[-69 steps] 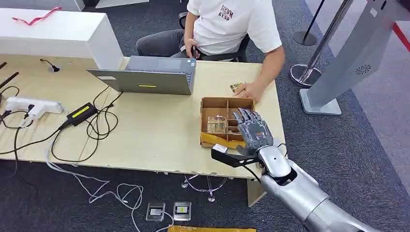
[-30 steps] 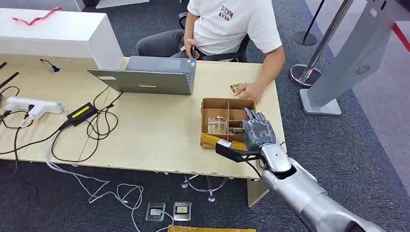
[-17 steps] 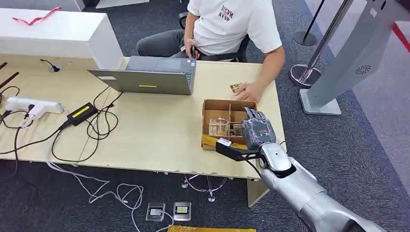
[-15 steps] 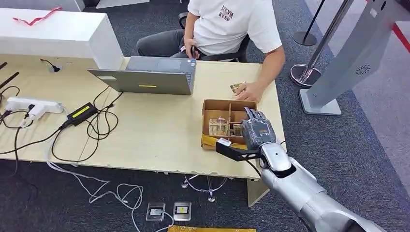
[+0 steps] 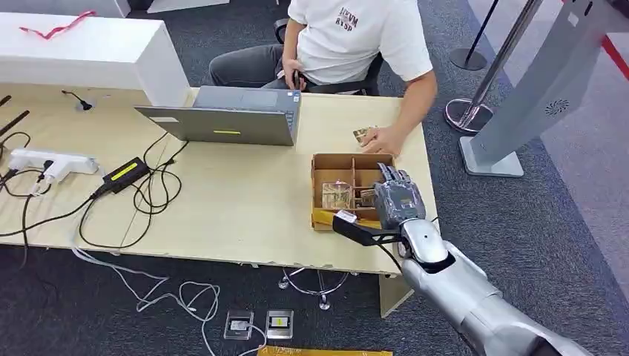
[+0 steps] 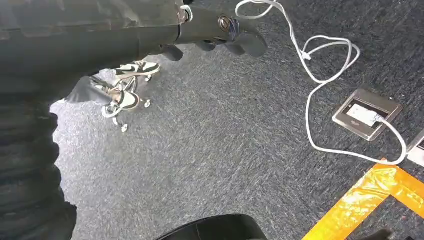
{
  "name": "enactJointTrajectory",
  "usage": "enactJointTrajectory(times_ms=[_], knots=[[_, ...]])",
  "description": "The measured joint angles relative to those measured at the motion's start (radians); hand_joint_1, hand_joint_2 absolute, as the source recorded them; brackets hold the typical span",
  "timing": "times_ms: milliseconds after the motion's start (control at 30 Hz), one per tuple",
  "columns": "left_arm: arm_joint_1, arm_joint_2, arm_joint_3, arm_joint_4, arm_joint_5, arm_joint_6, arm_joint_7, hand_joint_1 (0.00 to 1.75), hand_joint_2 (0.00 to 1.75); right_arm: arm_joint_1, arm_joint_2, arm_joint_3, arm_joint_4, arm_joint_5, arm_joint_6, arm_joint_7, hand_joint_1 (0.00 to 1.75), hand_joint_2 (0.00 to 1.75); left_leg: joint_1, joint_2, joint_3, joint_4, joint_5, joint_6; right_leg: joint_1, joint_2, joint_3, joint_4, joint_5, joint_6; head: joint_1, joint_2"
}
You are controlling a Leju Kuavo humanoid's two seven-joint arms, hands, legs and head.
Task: Pass the card to the sensor for recognition and then transmit it.
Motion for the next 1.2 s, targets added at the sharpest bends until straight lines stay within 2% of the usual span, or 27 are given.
enactJointTrajectory(times_ms=[167,600,800,1033,1067,1200], knots=[[0.0,0.0,0.0,0.0,-0.005,0.0,0.001,0.0,1.75,-0.031,-0.002,-0.015,-0.019,0.01,-0.044,0.024,1.75,1.75,0.0,0.0,0.0,0.0,0.0,0.0,0.0,0.0,0.0,0.0,0.0,0.0,0.0,0.0],[-0.001,0.0,-0.003,-0.009,-0.031,0.0,0.008,0.0,1.75,-0.225,-0.018,-0.048,-0.114,0.066,0.013,0.084,1.75,1.75,0.0,0.0,0.0,0.0,0.0,0.0,0.0,0.002,-0.001,0.0,0.0,0.0,0.0,0.0],[-0.007,0.002,-0.011,-0.011,-0.018,-0.004,0.011,0.0,1.75,-0.267,-0.034,-0.054,-0.179,0.088,0.057,0.118,1.75,1.75,0.0,0.0,0.0,0.0,0.0,0.0,0.0,0.002,-0.001,0.0,0.0,0.0,0.0,0.0],[-0.033,0.017,-0.05,-0.035,-0.007,-0.012,0.022,0.0,1.75,-0.31,-0.039,-0.048,-0.171,0.128,0.187,0.146,1.75,1.75,0.0,0.0,0.0,0.0,0.0,0.0,0.0,0.002,-0.001,0.0,0.0,0.0,0.0,0.0],[-0.036,0.018,-0.056,-0.041,-0.009,-0.012,0.029,0.0,0.0,-0.316,-0.04,-0.045,-0.161,0.131,0.19,0.148,1.75,1.75,0.0,0.0,0.0,0.0,0.0,0.0,0.0,0.002,-0.001,0.0,0.0,0.0,0.0,0.0],[-0.043,0.029,-0.072,-0.064,-0.018,-0.012,0.055,0.0,0.0,-0.34,-0.037,-0.04,-0.111,0.13,0.17,0.148,1.75,1.75,0.0,-0.001,-0.001,0.0,0.0,0.0,0.0,0.001,-0.001,0.0,0.0,0.0,0.0,0.0]])
